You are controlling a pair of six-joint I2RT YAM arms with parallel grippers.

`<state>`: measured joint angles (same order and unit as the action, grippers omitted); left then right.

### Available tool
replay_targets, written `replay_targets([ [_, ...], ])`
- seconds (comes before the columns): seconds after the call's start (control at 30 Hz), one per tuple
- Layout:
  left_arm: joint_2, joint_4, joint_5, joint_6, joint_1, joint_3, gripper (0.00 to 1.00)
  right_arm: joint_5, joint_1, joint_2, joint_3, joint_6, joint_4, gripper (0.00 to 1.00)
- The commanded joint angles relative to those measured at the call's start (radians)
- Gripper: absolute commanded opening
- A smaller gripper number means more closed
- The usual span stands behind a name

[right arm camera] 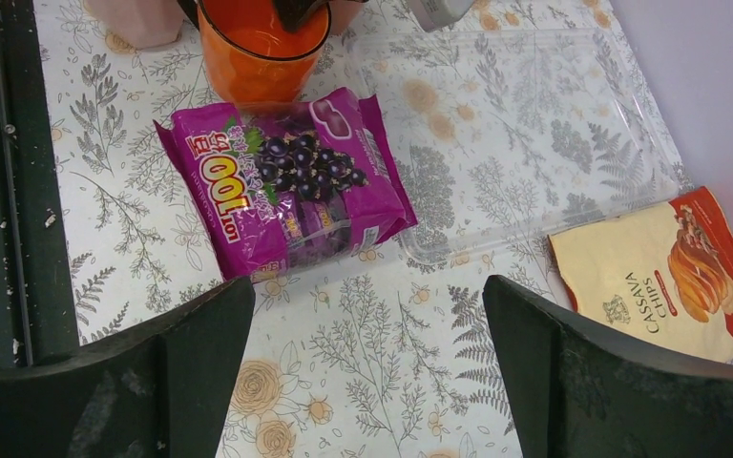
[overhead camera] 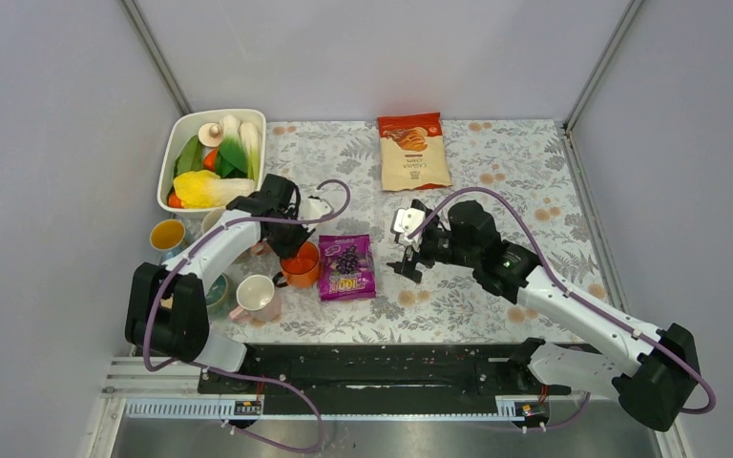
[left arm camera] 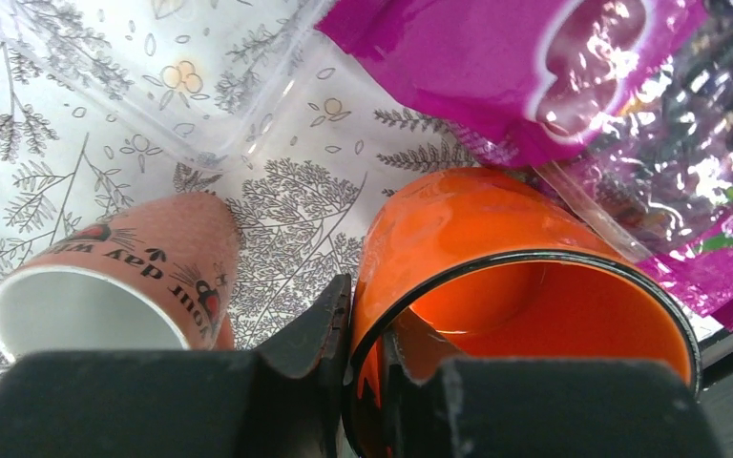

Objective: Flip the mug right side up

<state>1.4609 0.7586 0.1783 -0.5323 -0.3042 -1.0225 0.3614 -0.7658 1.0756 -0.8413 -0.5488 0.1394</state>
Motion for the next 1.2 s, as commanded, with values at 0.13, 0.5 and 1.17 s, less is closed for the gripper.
replay_targets([
  [0.13, -0.113, 0.006, 0.145, -0.164, -0.022, 0.122, 0.0, 0.021, -0.001, -0.012, -0.001, 0.011, -0.046, 1.0],
  [0.5, -0.057, -0.039, 0.13, -0.163, -0.035, 0.131, 0.0, 0.037, -0.001, 0.0, -0.004, 0.012, -0.046, 1.0],
  [1.17, -0.157, 0.246, 0.238, -0.102, 0.015, -0.109, 0.99, 0.056, -0.001, -0.015, -0.002, 0.035, -0.049, 0.99],
])
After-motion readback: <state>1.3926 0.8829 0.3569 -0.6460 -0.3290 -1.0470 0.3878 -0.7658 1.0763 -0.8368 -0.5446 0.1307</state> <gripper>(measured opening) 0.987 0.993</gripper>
